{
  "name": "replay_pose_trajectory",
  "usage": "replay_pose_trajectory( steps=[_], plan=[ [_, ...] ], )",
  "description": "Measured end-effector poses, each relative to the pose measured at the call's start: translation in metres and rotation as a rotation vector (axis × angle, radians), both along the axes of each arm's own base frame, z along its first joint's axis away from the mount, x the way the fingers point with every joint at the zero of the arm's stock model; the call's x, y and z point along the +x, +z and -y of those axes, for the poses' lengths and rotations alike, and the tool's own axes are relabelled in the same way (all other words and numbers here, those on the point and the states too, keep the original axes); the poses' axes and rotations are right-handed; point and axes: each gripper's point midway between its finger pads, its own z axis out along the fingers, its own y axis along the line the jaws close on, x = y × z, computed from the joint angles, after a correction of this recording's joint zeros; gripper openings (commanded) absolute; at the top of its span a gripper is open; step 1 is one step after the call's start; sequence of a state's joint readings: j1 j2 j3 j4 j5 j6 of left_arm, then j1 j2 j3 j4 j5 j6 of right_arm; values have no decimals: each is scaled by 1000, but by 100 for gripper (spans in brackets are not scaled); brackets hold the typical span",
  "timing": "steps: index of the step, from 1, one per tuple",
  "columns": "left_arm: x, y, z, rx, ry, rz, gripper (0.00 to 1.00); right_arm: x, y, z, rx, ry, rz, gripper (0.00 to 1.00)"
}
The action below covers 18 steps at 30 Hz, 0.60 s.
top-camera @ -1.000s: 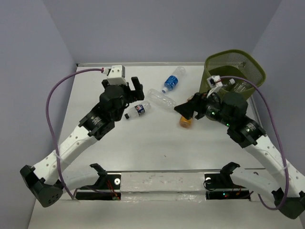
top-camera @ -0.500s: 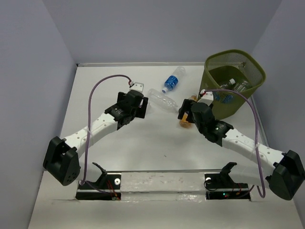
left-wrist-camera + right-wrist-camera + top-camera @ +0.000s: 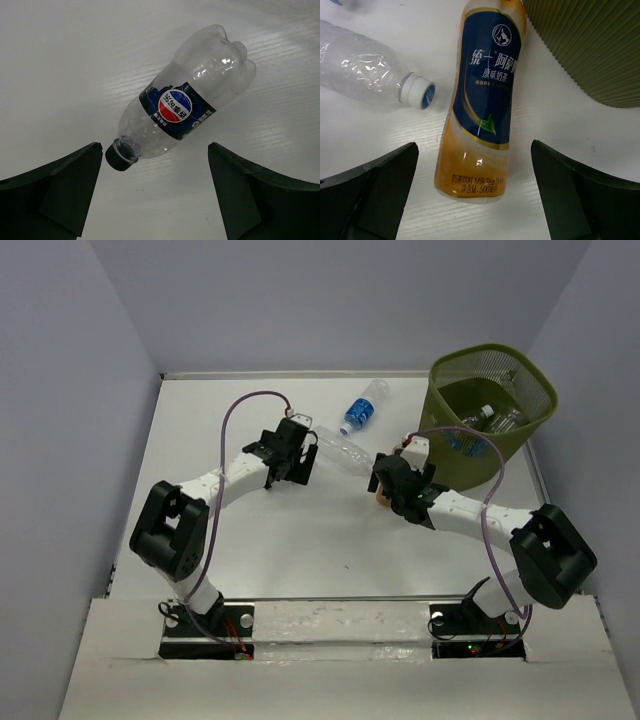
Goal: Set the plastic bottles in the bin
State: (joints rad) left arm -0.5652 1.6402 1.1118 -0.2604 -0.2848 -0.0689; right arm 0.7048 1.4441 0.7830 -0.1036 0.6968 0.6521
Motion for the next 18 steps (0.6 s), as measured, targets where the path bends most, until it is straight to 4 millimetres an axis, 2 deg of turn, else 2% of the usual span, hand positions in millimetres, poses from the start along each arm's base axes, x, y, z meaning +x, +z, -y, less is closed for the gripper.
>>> replay_pose_trajectory(
  steps=[6, 11, 16, 18],
  plan=[
    [15, -6, 3, -34, -5, -30, 99, 5, -16, 10, -8, -45, -32, 98],
    [28, -18, 8, -27, 0, -61, 99, 6, -25, 4, 13, -43, -46, 90],
    [21, -35, 4, 4, 6, -120, 97, 6, -38, -3, 38, -36, -73, 82],
    [18, -37, 2, 9, 11, -131, 93, 7, -38, -5, 62, -37, -66, 74]
  ],
)
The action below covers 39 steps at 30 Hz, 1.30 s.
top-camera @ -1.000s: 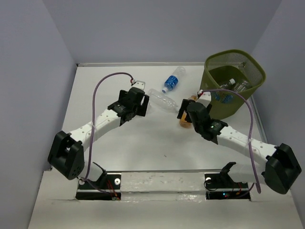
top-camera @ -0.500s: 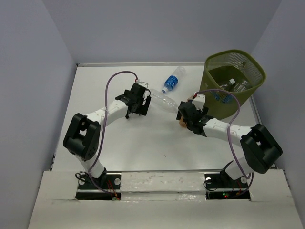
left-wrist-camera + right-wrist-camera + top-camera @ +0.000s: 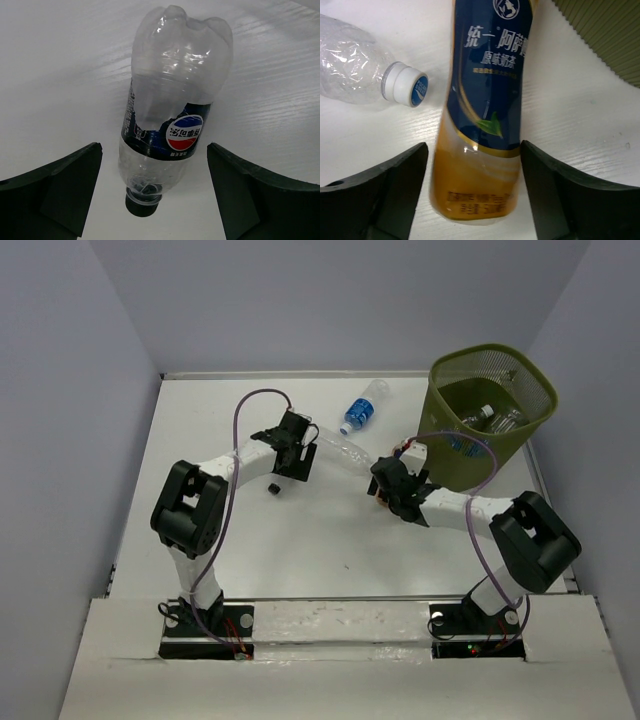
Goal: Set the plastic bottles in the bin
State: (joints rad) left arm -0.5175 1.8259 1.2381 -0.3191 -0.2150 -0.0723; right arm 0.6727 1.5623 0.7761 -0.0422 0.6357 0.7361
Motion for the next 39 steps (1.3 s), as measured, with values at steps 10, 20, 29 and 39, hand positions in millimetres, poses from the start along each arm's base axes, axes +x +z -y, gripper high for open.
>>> replay_pose_trajectory(
  steps=[10, 20, 29, 39],
  plan=[
    [-22, -15, -3, -22, 41, -86, 65, -12, -3, 3, 73, -15, 18, 54],
    [-61, 10, 1, -145, 46, -98, 55, -39, 34, 11, 171, 24, 79, 42],
    [-71, 84, 1, -311, 57, 94, 54, -79, 125, -9, 290, 215, 209, 38],
    [-78, 133, -2, -419, 55, 241, 53, -116, 238, -57, 312, 481, 324, 35]
  ],
)
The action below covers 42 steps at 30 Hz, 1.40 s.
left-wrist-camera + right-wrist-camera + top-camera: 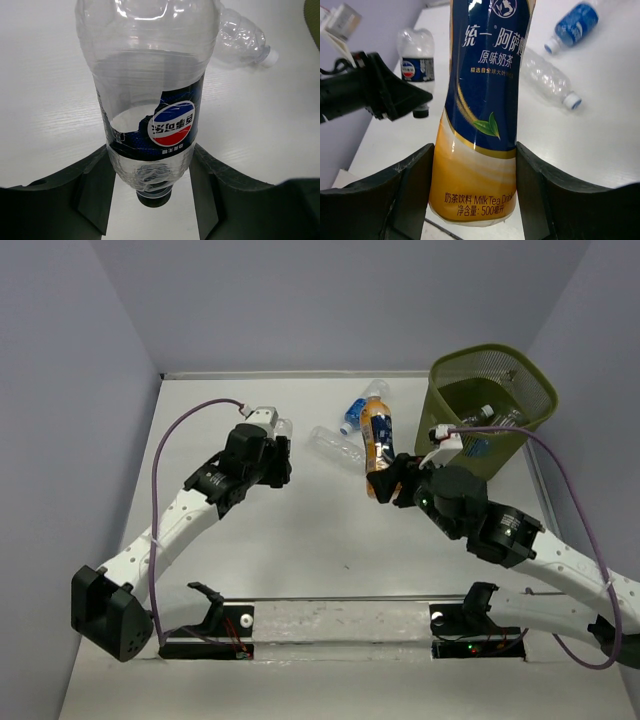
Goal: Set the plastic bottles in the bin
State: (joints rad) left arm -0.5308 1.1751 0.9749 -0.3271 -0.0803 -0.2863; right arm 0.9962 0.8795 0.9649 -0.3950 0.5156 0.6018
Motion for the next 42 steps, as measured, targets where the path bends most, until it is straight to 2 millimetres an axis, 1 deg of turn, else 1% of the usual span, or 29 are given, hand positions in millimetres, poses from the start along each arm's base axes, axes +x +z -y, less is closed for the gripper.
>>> replay_pose_trajectory(
  steps=[1, 3, 4, 6, 8, 9, 10, 11, 13, 14, 15, 16, 18, 19, 20, 22, 23, 24, 25, 26, 27, 28, 33, 36, 38, 39, 40, 41, 42],
  plan=[
    [0, 4, 0, -7, 0, 12, 53, 1, 15, 0, 8, 4, 29, 34],
    [-2, 15, -1, -26, -1, 43, 53, 7, 43, 6, -4, -16, 100, 31],
    [-2, 19, 0, -35, -3, 57, 53, 13, 61, 14, -28, -57, 149, 30],
    [-3, 22, 0, -46, -10, 68, 53, 24, 83, 26, -70, -124, 223, 29],
    [-5, 24, 2, -56, -24, 70, 53, 45, 112, 56, -129, -256, 315, 29],
    [-6, 23, 3, -59, -30, 69, 53, 60, 122, 81, -169, -347, 345, 29],
    [-7, 23, 5, -65, -41, 67, 53, 75, 127, 109, -201, -445, 355, 28],
    [-7, 22, 6, -68, -48, 64, 53, 83, 131, 131, -226, -518, 360, 28],
    [-10, 23, 9, -77, -65, 64, 53, 102, 128, 182, -288, -677, 342, 28],
    [-11, 24, 9, -82, -71, 68, 53, 106, 127, 192, -299, -704, 337, 28],
    [-12, 25, 10, -87, -77, 72, 53, 114, 123, 213, -325, -763, 320, 28],
    [-14, 27, 10, -92, -82, 76, 53, 120, 119, 224, -340, -790, 306, 28],
    [-16, 32, 12, -107, -97, 89, 53, 133, 108, 237, -366, -810, 275, 29],
    [-16, 35, 13, -115, -103, 95, 53, 139, 102, 242, -373, -814, 260, 33],
    [-17, 37, 14, -120, -108, 101, 53, 146, 95, 246, -383, -816, 242, 36],
    [-19, 40, 15, -132, -119, 109, 53, 158, 80, 250, -399, -816, 203, 48],
    [-19, 42, 16, -137, -125, 113, 53, 163, 73, 250, -402, -809, 185, 66],
    [-20, 43, 17, -142, -131, 114, 53, 167, 67, 248, -400, -798, 174, 75],
    [-20, 44, 19, -148, -139, 114, 53, 168, 66, 245, -394, -784, 171, 82],
    [-21, 44, 20, -151, -144, 112, 53, 168, 66, 244, -382, -780, 173, 93],
    [-22, 44, 21, -156, -152, 111, 53, 168, 67, 243, -371, -777, 177, 97],
    [-22, 45, 23, -160, -158, 111, 53, 165, 72, 241, -354, -772, 189, 99],
    [-23, 48, 32, -199, -195, 106, 53, 145, 94, 239, -290, -758, 236, 100],
    [-21, 58, 41, -231, -218, 103, 53, 130, 109, 235, -245, -730, 267, 96],
    [-18, 70, 51, -254, -237, 114, 53, 121, 117, 226, -210, -678, 286, 93],
    [-17, 81, 59, -269, -254, 127, 53, 117, 120, 220, -191, -640, 293, 92],
    [-16, 93, 68, -284, -275, 141, 53, 113, 122, 211, -166, -586, 299, 91],
    [-14, 108, 81, -299, -299, 161, 53, 107, 126, 196, -132, -504, 312, 90],
    [-14, 116, 89, -307, -312, 174, 53, 99, 127, 183, -95, -431, 325, 89]
  ],
)
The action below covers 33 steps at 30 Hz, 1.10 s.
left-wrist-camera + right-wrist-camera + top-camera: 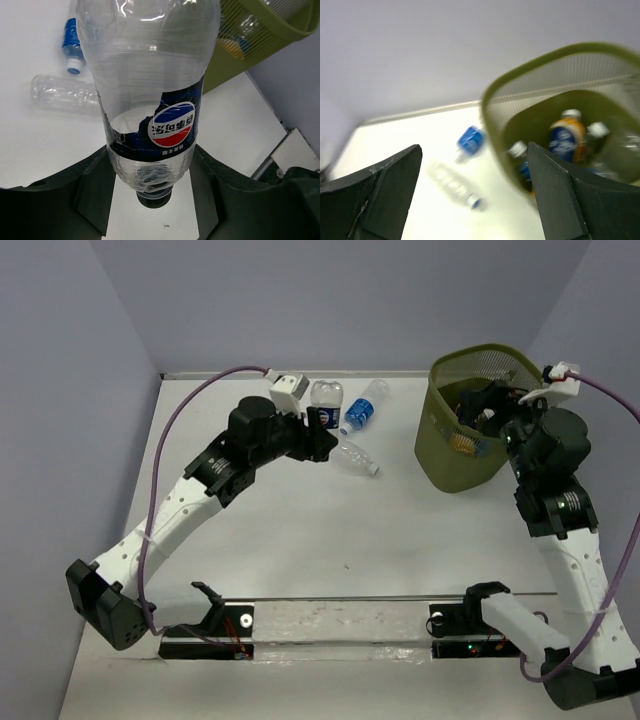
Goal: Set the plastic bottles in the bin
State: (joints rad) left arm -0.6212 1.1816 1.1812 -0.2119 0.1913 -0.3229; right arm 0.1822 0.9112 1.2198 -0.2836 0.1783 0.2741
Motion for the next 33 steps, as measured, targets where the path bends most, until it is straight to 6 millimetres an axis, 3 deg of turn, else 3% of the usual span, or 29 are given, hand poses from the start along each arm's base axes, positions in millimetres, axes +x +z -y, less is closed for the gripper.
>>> replay_pose_trajectory(
  steps=[5, 7, 11, 13, 14, 16, 19, 24, 29, 32, 33],
  plan=[
    [2, 68, 74, -86, -125, 103, 53, -45, -12, -54, 72, 336, 13, 86],
    [7, 92, 101, -125, -157, 137, 53, -58, -17, -62, 86, 391, 13, 84],
    [22, 117, 131, -179, -172, 168, 53, -90, -25, -64, 105, 435, 20, 74],
    [31, 135, 147, -220, -178, 187, 53, -105, -20, -62, 108, 440, 46, 60],
    [37, 142, 157, -242, -180, 201, 53, -114, -15, -60, 106, 442, 72, 40],
    [45, 161, 174, -288, -187, 231, 53, -127, -11, -58, 108, 443, 106, 18],
    [52, 179, 200, -353, -208, 268, 53, -140, -17, -57, 122, 448, 107, 1],
    [55, 184, 253, -465, -262, 282, 53, -145, -42, -59, 131, 461, 32, 0],
    [64, 149, 301, -537, -301, 220, 54, -160, -53, -61, 131, 490, 10, 0],
    [68, 119, 322, -550, -305, 168, 72, -172, -52, -65, 128, 530, 22, 0],
    [71, 108, 328, -551, -302, 154, 88, -176, -52, -67, 127, 542, 26, 0]
  ],
)
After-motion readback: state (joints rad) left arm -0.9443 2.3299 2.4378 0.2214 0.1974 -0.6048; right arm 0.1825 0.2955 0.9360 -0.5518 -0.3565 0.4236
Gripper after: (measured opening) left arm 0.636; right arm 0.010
